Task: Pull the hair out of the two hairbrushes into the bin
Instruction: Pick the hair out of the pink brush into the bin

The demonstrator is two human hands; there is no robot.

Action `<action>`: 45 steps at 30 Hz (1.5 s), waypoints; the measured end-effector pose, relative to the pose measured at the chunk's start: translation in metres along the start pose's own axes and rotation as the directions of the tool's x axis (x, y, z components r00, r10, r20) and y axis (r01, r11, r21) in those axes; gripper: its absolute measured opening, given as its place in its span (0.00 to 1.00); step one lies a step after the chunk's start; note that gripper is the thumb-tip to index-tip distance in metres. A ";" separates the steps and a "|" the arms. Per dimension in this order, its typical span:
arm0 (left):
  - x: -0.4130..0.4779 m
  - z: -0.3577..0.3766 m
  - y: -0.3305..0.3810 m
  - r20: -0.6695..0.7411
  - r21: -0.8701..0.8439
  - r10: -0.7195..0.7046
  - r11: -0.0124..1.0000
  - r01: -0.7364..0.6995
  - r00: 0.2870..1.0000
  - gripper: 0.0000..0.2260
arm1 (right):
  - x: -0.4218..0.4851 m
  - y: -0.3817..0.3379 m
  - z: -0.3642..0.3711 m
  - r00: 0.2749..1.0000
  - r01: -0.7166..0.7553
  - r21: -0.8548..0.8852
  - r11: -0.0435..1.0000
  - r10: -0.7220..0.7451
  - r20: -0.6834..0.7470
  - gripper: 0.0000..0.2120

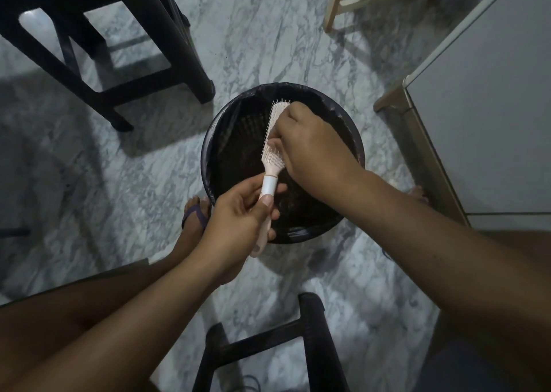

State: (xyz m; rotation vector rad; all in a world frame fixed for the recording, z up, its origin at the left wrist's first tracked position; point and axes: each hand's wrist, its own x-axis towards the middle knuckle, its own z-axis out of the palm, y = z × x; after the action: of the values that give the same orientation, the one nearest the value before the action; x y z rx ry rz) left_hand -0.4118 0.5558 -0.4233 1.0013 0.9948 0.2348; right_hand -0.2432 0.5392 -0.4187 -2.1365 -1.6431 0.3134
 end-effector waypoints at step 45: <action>-0.011 0.001 -0.001 0.078 0.011 0.021 1.000 -0.022 0.997 0.14 | 0.026 0.052 -0.074 0.837 -0.400 0.659 0.637 0.547 -0.020 0.11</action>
State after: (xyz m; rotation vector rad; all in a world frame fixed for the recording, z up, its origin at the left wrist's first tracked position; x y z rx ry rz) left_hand -0.4173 0.5487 -0.4176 1.0251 0.9158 0.2063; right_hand -0.1599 0.5393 -0.3755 -1.9200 -0.6517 0.6611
